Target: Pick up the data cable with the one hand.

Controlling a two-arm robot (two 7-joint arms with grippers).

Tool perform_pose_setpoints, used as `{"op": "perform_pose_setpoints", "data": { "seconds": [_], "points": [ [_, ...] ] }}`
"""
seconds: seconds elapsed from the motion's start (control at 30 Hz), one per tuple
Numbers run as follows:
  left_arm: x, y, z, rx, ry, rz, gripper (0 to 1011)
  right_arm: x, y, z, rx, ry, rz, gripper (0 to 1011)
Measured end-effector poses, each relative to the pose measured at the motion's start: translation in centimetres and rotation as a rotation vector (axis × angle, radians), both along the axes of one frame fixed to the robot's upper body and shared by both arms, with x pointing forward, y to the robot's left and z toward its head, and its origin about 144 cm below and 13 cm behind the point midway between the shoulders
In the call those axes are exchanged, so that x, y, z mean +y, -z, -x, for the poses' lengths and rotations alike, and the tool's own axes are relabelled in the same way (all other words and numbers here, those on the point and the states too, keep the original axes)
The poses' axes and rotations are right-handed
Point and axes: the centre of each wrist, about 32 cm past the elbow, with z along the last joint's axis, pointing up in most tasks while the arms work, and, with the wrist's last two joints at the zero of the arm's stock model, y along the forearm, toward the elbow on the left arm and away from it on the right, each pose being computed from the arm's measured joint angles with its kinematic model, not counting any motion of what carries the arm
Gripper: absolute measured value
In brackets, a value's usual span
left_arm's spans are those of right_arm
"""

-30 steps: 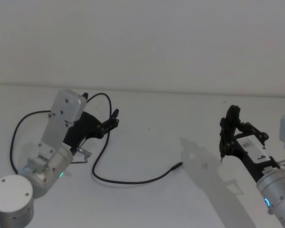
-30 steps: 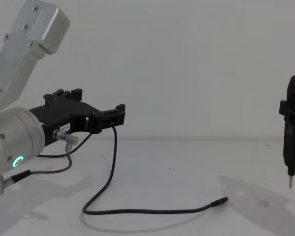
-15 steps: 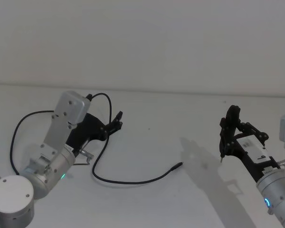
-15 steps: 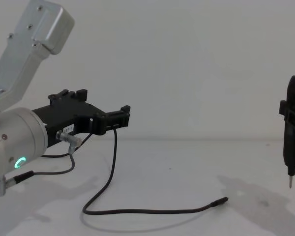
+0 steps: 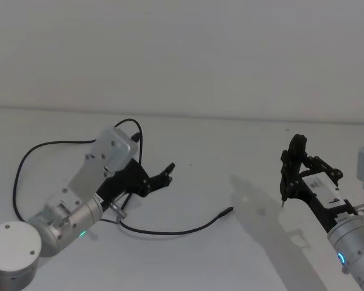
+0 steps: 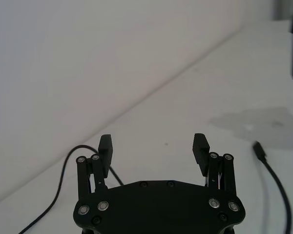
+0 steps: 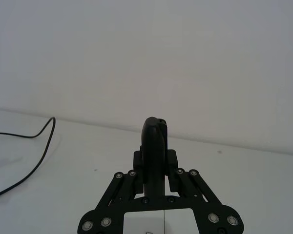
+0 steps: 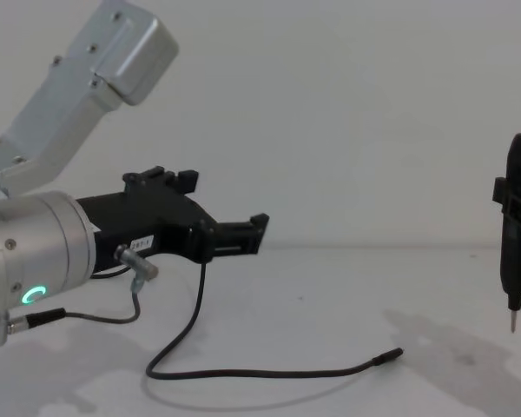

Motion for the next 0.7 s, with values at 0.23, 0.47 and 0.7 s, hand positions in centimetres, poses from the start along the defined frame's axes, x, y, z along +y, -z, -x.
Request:
{"op": "perform_pose_setpoints", "data": {
  "seconds": [0.23, 0.47, 0.7],
  "points": [
    [0.2, -0.8, 0.2, 0.01, 0.067, -0.082, 1001, 0.0, 0.0, 0.0, 0.0, 0.0, 0.0, 268],
    [0.4, -1.9, 0.5, 0.029, 0.147, -0.185, 1001, 0.0, 0.0, 0.0, 0.0, 0.0, 0.0, 268],
    [0.3, -3.4, 0.6, 0.077, 0.248, -0.296, 1001, 0.0, 0.0, 0.0, 0.0, 0.0, 0.0, 268]
  ]
}}
